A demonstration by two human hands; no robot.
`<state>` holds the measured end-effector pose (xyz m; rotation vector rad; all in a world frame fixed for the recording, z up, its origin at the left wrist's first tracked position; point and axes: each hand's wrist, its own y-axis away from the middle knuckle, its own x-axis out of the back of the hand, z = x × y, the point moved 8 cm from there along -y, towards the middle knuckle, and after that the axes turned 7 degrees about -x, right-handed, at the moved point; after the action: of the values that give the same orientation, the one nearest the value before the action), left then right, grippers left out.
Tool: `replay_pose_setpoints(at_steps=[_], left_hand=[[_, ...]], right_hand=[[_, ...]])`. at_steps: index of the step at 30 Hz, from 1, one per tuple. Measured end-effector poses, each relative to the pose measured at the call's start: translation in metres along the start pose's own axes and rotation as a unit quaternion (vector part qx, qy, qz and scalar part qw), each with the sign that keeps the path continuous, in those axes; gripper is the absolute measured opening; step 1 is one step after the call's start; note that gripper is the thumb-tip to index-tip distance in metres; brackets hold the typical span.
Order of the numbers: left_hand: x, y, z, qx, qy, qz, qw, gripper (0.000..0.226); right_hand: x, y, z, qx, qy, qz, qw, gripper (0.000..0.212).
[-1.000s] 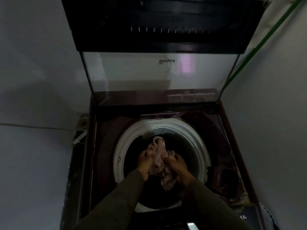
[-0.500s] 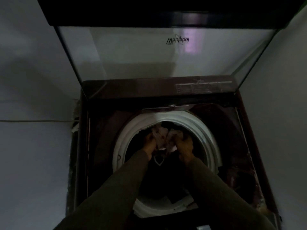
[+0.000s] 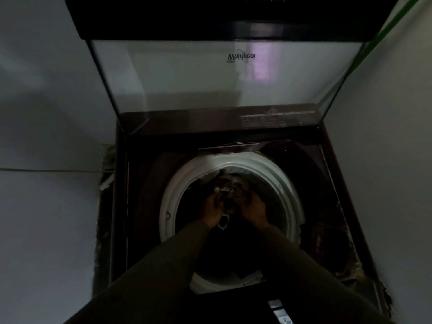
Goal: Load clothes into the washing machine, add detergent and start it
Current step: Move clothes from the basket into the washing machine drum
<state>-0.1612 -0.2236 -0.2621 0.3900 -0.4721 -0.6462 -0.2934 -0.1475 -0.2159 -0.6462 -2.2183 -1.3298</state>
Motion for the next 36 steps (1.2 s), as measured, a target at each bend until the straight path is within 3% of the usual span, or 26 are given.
replay_pose_setpoints(at_steps=[4,8,9,12,16,19,24,29,34,36], left_hand=[[0.001,0.031,0.021,-0.161,-0.132,-0.039,0.977,0.043],[-0.005,0.059,0.032,-0.245,-0.223,-0.057,0.942,0.056],[-0.005,0.065,0.037,-0.256,-0.245,-0.051,0.934,0.058],[-0.009,0.087,0.061,-0.270,-0.313,-0.050,0.909,0.064],[-0.014,0.119,0.099,-0.298,-0.381,-0.029,0.875,0.060],[-0.028,0.139,0.126,-0.323,-0.406,-0.025,0.854,0.053],[-0.072,0.173,0.161,-0.343,-0.431,-0.090,0.829,0.068],[-0.133,0.211,0.188,-0.409,-0.431,-0.106,0.798,0.080],[-0.204,0.245,0.195,-0.460,-0.497,-0.118,0.726,0.074],[-0.226,0.256,0.195,-0.466,-0.508,-0.127,0.713,0.073]], right_hand=[[0.006,0.037,-0.003,0.073,0.028,-0.006,0.997,0.048],[0.013,0.058,0.013,0.136,0.154,0.026,0.978,0.094],[0.018,0.067,0.014,0.132,0.185,0.029,0.973,0.096],[0.039,0.093,0.014,0.156,0.241,0.085,0.954,0.075],[0.068,0.122,0.022,0.191,0.276,0.152,0.930,0.084],[0.092,0.147,0.032,0.207,0.268,0.205,0.918,0.077],[0.136,0.182,0.071,0.176,0.268,0.272,0.907,0.075],[0.175,0.204,0.135,0.122,0.232,0.315,0.912,0.082],[0.200,0.215,0.212,0.078,0.187,0.319,0.926,0.083],[0.203,0.217,0.240,0.061,0.178,0.315,0.930,0.083]])
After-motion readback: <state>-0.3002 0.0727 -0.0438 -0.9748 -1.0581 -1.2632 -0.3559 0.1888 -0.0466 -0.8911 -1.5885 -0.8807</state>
